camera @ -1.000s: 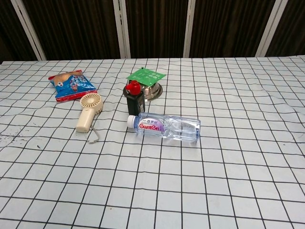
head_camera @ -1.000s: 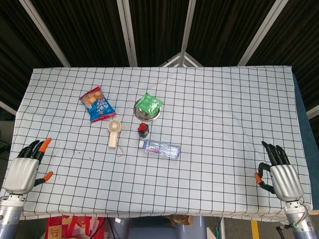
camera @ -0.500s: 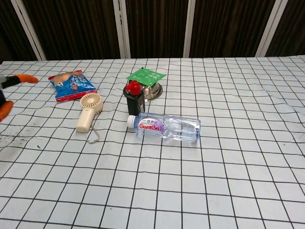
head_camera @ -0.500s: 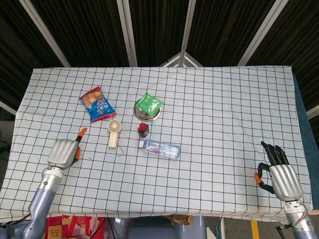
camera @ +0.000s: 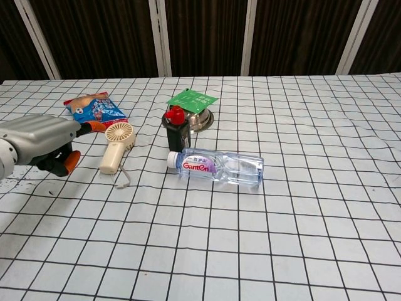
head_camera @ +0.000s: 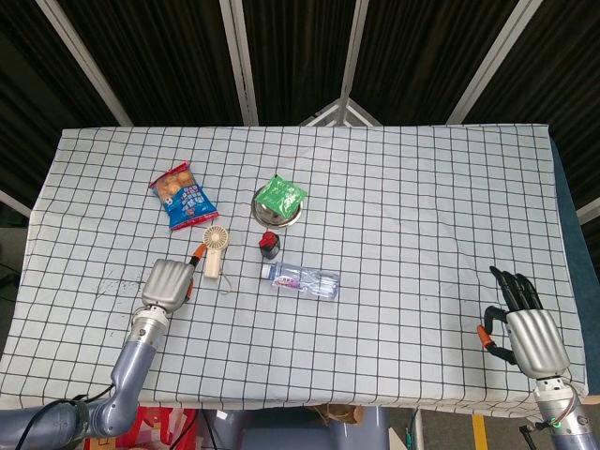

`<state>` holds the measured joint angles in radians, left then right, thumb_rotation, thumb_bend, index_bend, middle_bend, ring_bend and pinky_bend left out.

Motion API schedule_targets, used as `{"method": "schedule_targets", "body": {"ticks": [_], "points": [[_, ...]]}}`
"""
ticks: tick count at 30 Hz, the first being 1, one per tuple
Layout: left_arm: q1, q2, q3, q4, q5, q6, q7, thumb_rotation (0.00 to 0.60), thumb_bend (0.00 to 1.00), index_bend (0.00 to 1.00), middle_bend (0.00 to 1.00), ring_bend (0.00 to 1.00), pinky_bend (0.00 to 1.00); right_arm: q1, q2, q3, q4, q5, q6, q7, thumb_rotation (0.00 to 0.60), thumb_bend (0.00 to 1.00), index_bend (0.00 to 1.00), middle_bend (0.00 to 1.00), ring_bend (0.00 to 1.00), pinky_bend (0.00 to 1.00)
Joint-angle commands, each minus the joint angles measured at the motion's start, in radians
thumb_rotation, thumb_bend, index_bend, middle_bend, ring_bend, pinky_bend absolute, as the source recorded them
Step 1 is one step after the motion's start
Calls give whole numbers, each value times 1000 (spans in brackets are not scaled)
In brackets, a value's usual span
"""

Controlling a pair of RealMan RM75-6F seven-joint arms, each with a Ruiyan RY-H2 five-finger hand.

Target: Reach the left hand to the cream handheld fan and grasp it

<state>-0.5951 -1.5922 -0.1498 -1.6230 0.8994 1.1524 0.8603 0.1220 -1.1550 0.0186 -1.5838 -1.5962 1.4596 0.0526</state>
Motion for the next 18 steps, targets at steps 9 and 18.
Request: {"method": "schedule_targets", "body": {"ticks": [9,18], "points": [[-28,-44,11,50,-60,-6,9,600,912,53,898,798,861,3,-2,0,-4,-2,-2,-6,600,398,0,0,0,0],[-39,-67,16,69,-52,0,-12,600,911,52,895,797,861,3,-2,0,-3,-4,-1,-2,600,397,0,0,0,0]]}}
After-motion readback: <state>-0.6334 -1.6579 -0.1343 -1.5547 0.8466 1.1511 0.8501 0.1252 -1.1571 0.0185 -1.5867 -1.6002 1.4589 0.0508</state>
